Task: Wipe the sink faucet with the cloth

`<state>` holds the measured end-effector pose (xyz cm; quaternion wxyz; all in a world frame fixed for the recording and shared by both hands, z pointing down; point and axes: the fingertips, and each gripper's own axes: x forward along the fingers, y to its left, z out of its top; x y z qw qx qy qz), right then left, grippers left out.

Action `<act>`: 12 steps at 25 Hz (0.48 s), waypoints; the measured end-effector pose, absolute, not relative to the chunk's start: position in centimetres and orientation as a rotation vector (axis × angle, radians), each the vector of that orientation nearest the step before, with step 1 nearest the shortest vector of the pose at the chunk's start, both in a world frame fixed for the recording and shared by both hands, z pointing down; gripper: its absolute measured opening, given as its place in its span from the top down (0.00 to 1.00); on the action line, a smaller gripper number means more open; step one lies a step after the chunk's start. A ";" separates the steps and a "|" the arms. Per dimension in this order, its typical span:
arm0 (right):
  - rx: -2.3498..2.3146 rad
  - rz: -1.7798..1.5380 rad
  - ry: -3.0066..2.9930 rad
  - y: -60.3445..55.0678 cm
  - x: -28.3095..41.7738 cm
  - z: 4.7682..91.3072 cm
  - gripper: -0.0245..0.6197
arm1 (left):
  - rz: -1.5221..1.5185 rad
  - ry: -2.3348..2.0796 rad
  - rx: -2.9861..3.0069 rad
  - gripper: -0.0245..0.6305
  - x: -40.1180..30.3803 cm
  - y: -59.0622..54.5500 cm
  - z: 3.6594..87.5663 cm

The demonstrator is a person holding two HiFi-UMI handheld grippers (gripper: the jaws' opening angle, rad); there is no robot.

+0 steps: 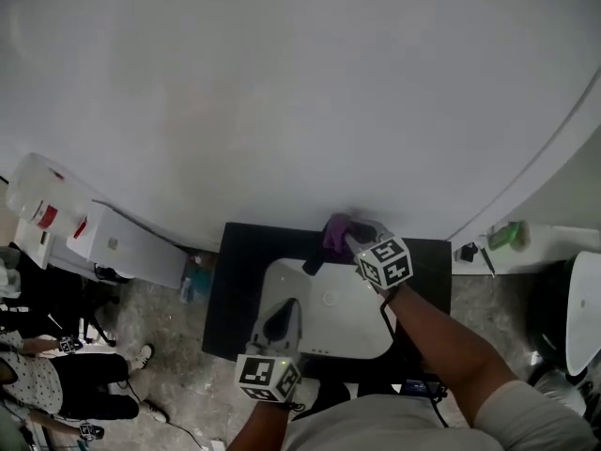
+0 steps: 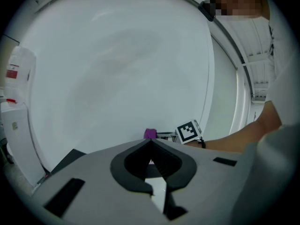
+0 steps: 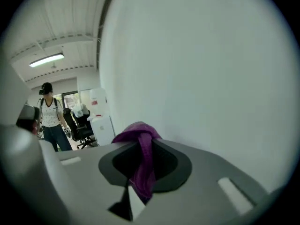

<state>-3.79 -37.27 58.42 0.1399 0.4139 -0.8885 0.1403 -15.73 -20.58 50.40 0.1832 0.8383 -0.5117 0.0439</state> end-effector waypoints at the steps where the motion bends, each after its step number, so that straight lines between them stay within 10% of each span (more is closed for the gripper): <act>1: 1.188 0.340 -2.618 -36.7 -4.1 55.4 0.88 | 0.116 -1.436 2.387 0.95 -15.2 -20.5 49.3; 12: 1.240 0.116 -2.747 -22.8 -3.2 41.3 0.88 | 0.032 -1.446 2.576 0.95 -11.7 -20.8 40.0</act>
